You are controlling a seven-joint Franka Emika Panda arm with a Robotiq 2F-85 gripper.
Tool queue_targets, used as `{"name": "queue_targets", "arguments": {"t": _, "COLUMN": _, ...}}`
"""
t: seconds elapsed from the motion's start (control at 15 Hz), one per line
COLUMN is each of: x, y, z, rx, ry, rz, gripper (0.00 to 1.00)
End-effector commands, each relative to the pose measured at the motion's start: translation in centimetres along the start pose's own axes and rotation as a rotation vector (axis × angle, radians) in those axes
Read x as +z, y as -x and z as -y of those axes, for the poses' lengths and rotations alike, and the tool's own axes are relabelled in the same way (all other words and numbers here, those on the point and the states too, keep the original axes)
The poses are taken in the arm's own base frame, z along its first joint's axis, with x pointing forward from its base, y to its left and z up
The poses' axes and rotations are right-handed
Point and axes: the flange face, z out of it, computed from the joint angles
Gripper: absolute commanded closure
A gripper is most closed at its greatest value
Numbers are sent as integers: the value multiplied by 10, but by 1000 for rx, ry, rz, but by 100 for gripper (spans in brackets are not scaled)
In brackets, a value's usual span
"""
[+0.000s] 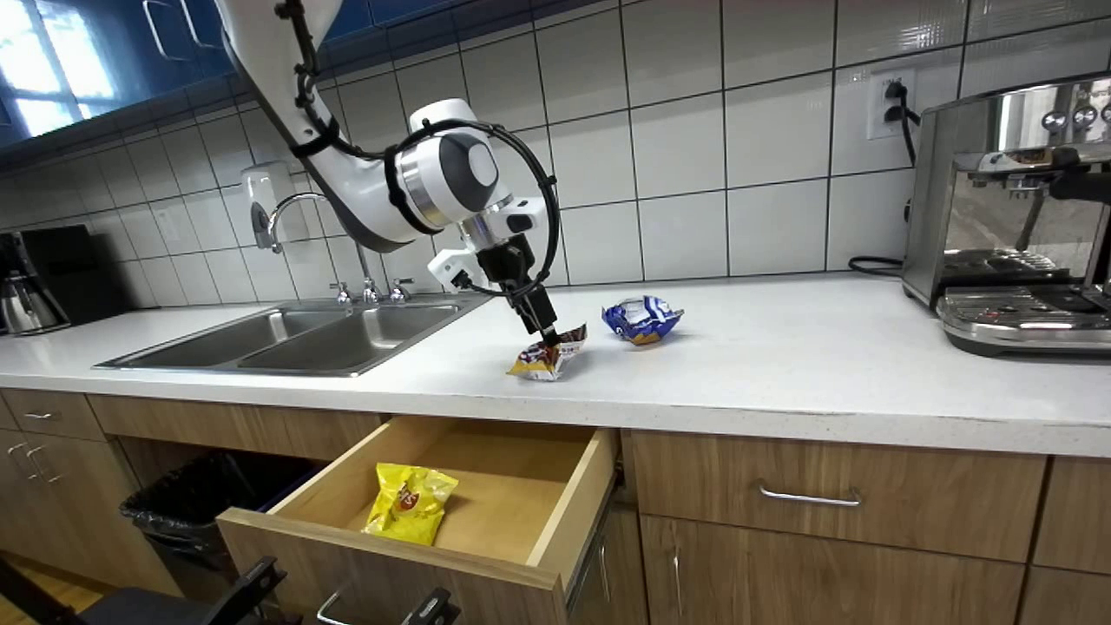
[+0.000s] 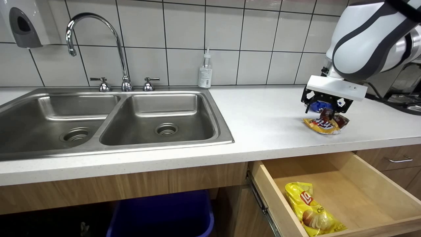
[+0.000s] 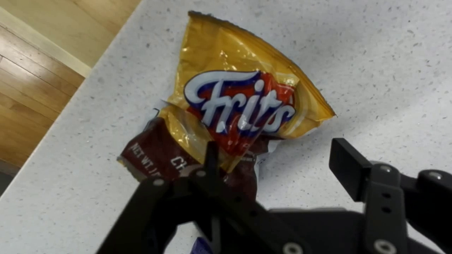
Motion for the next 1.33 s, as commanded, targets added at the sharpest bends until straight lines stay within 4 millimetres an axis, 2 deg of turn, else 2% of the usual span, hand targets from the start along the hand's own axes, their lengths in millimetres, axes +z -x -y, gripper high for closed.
{"name": "queue_targets", "arguments": {"t": 0.0, "x": -1, "y": -4, "z": 5, "rx": 20, "ry": 1, "rz": -11, "gripper": 49}}
{"name": "queue_targets", "arguments": {"t": 0.33, "x": -3, "y": -4, "z": 5, "rx": 18, "ry": -2, "rz": -16, "gripper": 88}}
{"name": "queue_targets", "arguments": {"t": 0.47, "x": -4, "y": -4, "z": 4, "rx": 18, "ry": -3, "rz": -17, "gripper": 100}}
{"name": "queue_targets", "arguments": {"t": 0.93, "x": -6, "y": -2, "z": 5, "rx": 11, "ry": -4, "rz": -21, "gripper": 100}}
{"name": "queue_targets", "arguments": {"t": 1.27, "x": -15, "y": 3, "z": 8, "rx": -9, "ry": -21, "rz": -30, "gripper": 100}}
